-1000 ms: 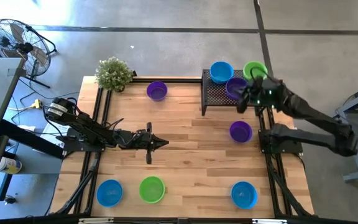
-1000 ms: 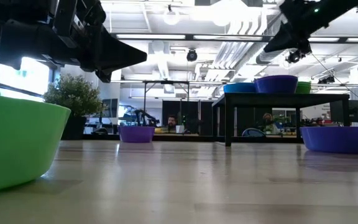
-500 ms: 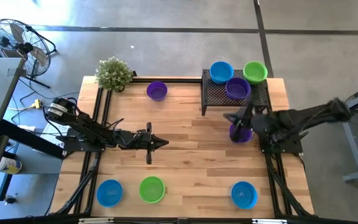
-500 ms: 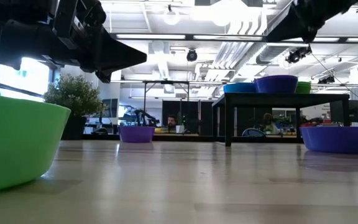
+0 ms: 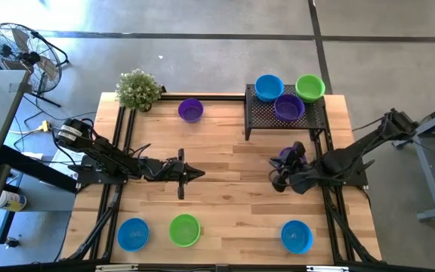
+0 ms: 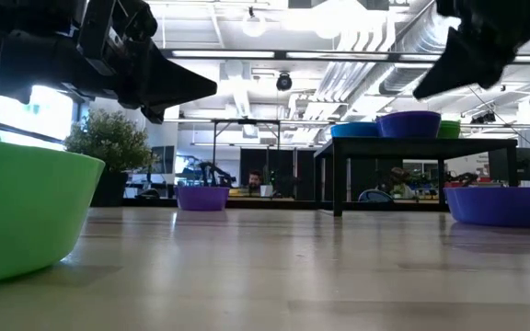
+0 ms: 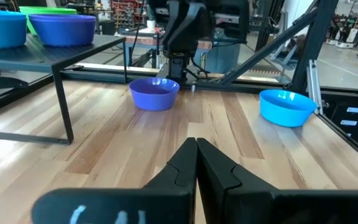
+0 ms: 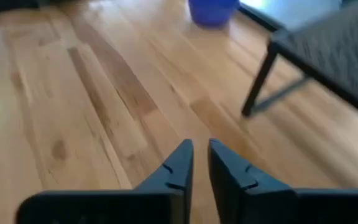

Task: Pick & Place Mini bowls
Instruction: Stack the dark blue bowl on top of the dark blue bowls on the shelf

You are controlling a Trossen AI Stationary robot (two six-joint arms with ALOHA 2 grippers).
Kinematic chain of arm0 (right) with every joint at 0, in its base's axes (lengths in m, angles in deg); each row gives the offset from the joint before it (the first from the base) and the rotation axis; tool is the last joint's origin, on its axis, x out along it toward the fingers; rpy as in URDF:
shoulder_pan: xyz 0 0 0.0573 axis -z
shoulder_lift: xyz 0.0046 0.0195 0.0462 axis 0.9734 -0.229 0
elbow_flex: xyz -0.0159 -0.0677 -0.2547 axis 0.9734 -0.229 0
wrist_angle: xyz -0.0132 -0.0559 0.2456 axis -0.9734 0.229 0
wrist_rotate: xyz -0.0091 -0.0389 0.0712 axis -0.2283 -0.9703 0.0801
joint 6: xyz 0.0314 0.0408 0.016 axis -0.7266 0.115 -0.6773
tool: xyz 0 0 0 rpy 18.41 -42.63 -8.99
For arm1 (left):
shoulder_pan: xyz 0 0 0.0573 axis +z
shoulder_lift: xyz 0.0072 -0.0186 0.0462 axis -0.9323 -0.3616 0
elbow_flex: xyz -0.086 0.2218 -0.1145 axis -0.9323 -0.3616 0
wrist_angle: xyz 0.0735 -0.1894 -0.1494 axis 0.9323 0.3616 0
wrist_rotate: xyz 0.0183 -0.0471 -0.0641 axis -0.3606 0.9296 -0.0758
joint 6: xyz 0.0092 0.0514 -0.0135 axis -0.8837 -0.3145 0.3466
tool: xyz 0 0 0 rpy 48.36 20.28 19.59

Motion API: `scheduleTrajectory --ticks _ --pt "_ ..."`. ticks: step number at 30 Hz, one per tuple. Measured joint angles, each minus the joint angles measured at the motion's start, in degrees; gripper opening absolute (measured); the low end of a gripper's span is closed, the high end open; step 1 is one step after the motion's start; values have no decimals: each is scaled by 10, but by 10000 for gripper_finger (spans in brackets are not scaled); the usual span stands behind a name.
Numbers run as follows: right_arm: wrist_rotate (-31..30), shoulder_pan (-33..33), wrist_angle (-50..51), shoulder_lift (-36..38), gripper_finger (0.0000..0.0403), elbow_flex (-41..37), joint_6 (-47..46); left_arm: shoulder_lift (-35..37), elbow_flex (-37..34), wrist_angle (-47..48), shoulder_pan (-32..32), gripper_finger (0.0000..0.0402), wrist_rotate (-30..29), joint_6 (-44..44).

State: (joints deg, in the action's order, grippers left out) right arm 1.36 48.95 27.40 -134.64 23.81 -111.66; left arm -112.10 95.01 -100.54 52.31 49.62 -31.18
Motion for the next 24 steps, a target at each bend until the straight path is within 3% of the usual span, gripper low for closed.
scheduleTrajectory --ticks 7,12,24 --pt "23 0 94 -46 115 0 -140 0 0 5 0 1 0 0" --pt "66 17 159 -86 147 1 -242 0 0 5 0 1 0 0" --pt "169 126 167 -188 149 1 -252 0 0 5 0 1 1 0"
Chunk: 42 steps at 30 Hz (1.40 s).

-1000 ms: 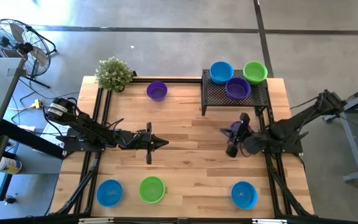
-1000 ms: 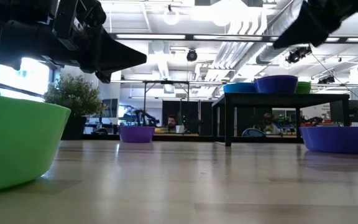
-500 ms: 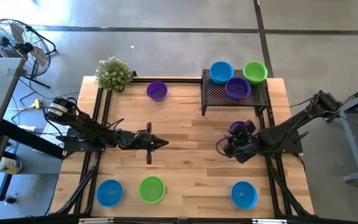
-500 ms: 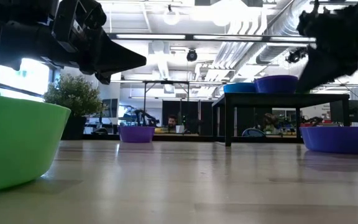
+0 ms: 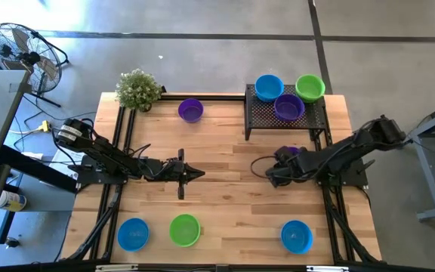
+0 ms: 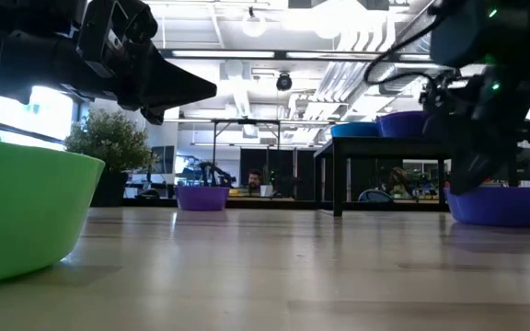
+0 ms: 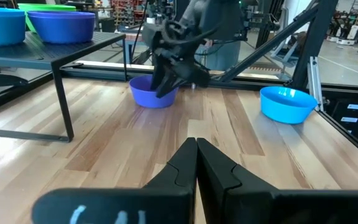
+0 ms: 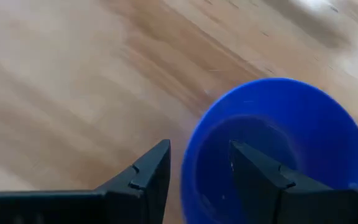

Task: Pick & Place Mini bowls
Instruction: Stack the dark blue bowl on top of the dark blue bowls on the shelf

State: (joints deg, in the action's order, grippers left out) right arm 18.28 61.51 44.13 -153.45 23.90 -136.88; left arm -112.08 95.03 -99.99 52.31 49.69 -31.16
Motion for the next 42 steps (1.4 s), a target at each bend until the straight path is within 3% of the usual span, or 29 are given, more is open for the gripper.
scheduleTrajectory --ticks 5,12,19,27,32,37,42 --pt "13 25 -12 -24 117 0 13 0 0 0 0 1 0 0" --pt "32 31 -49 -31 13 0 61 0 0 0 0 1 0 0" --pt "59 10 -48 -30 10 35 115 0 0 -1 0 1 0 0" --pt "75 -26 -12 -30 6 216 262 0 0 -1 0 1 0 0" --pt "30 -12 98 -30 5 357 326 0 0 -1 0 1 0 0" --pt "0 57 240 -29 3 487 376 0 0 -1 0 1 0 0" --pt "-7 171 308 -29 4 561 466 0 0 -2 0 1 0 0"
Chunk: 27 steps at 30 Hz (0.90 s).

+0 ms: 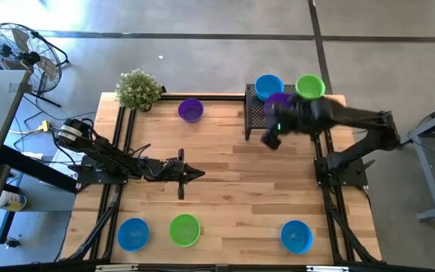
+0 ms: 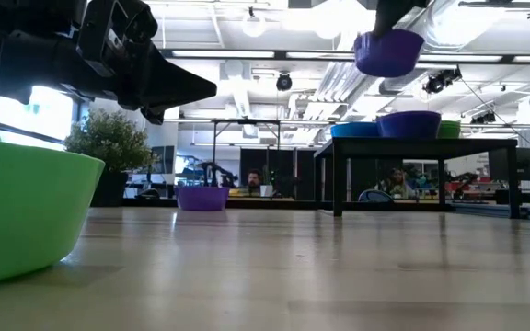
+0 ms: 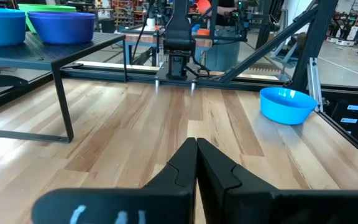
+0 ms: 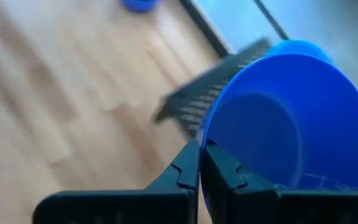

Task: Pick & Place Mini bowls
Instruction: Stack the dark blue bowl on top of the dark blue bowls on the shelf

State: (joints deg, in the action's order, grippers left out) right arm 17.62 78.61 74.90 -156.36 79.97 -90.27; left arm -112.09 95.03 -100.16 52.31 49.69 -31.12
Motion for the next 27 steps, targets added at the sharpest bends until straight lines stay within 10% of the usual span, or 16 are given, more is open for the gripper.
scheduleTrajectory --ticks 12,27 --pt "77 224 -7 0 4 -59 155 0 0 0 0 1 0 0" --pt "154 287 -70 3 22 -135 170 0 0 3 0 1 0 0"
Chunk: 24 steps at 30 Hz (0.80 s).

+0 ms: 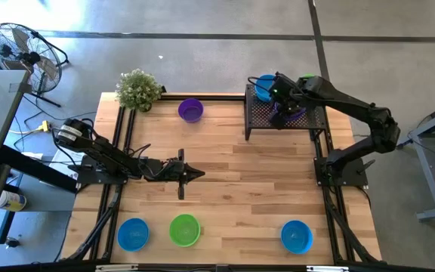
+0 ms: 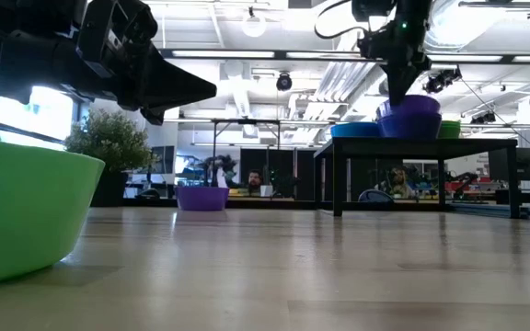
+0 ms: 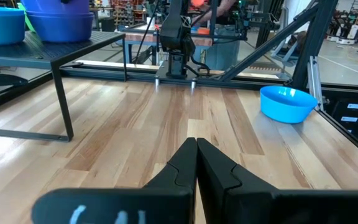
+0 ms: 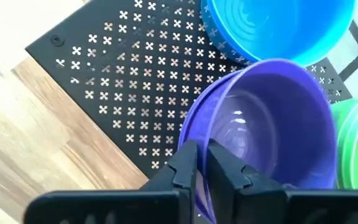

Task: Pick & Place Mini bowls
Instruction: Stack the dark blue bowl on top of the dark blue bowls on the shelf, then stack the blue bowl on top of the blue bowls on the shelf

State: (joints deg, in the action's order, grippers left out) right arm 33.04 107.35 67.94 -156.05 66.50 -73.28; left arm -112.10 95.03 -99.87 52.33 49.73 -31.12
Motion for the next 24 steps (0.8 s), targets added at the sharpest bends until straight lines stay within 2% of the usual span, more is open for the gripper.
scheduleTrajectory --ticks 8,14,18,24 --pt "0 0 0 3 73 1 0 0 0 0 0 1 0 0" --pt "8 -13 -1 39 99 1 -10 0 0 6 0 1 0 0" --pt "15 -51 -56 107 87 -41 3 0 0 32 0 1 1 -1" --pt "72 -130 -258 247 28 -228 -22 0 1 61 0 1 16 -12"
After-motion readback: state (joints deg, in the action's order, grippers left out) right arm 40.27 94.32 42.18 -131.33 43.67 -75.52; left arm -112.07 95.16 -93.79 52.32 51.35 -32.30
